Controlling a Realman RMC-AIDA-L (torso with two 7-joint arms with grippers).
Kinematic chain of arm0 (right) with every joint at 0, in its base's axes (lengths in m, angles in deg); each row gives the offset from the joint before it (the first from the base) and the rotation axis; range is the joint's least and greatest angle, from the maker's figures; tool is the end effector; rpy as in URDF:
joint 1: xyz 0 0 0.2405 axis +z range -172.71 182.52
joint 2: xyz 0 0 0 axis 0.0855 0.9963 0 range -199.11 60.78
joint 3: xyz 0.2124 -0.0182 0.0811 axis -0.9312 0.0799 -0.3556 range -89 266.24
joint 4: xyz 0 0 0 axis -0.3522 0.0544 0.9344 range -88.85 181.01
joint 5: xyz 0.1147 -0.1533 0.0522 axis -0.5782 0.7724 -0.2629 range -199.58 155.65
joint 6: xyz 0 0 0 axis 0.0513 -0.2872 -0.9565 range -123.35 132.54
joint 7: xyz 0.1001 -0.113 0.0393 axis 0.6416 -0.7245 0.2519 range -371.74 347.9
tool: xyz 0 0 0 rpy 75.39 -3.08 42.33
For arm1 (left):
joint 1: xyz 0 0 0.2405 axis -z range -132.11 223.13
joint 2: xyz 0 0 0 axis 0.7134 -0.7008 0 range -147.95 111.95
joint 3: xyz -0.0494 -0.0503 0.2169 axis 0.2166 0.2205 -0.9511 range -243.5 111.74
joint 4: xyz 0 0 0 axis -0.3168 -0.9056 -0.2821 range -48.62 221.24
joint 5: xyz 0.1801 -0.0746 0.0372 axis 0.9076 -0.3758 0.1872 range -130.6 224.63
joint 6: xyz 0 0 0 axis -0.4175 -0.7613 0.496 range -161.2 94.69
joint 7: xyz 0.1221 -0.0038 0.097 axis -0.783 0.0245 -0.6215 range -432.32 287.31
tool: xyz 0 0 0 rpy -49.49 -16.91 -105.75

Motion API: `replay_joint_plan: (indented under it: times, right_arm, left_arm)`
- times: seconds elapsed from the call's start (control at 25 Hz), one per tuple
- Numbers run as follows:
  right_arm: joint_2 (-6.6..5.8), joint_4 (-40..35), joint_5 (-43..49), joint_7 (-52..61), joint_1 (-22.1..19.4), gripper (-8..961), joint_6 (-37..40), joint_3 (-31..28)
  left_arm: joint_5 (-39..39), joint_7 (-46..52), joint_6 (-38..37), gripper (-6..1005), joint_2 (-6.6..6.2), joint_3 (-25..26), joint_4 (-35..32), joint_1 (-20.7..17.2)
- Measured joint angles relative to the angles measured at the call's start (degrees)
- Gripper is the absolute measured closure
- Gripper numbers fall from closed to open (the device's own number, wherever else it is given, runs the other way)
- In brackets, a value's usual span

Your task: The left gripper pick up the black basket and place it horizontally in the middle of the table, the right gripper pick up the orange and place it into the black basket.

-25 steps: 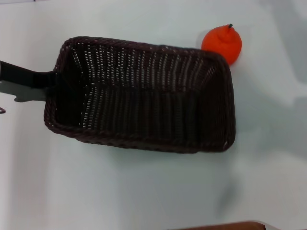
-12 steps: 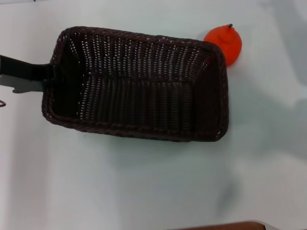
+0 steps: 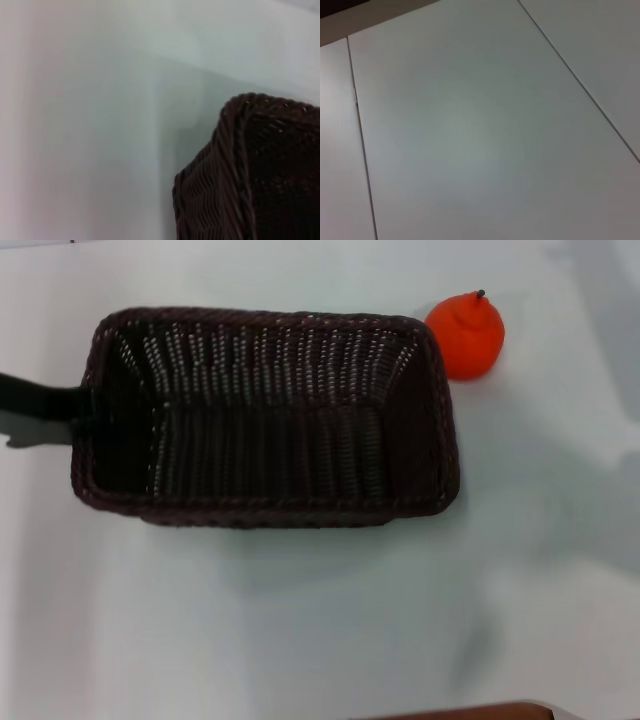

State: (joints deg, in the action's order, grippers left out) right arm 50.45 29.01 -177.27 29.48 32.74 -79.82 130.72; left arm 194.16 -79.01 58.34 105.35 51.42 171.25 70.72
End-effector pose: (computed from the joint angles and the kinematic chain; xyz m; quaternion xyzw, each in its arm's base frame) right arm 0.2612 0.3422 0.1369 -0.1714 -0.5111 -0.6072 0.5837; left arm -0.2026 0.3168 0.0408 -0.7356 -0.6395 0.0097 0.2233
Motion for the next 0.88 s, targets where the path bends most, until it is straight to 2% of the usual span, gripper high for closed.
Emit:
replay_joint_plan:
  times: [0.12,0.28,0.68,0.88]
  right_arm:
    - [0.0,-0.03,0.0,0.0,0.05,146,-0.03,0.0]
    - [0.0,-0.12,0.0,0.0,0.29,148,-0.05,0.2]
    - [-0.09,-0.29,0.0,0.0,-0.39,152,-0.05,1.41]
    - [-0.09,-0.33,0.01,0.21,-1.0,153,-0.07,1.54]
  left_arm:
    - [0.54,-0.23,1.75,848,-0.4,0.0,0.4,0.01]
    - [0.8,-0.81,1.52,847,-0.18,0.16,0.74,-0.2]
    - [1.2,-2.17,0.46,479,0.12,1.74,0.34,-0.31]
    - [1.34,-3.52,3.77,285,-0.79,4.25,2.94,-0.84]
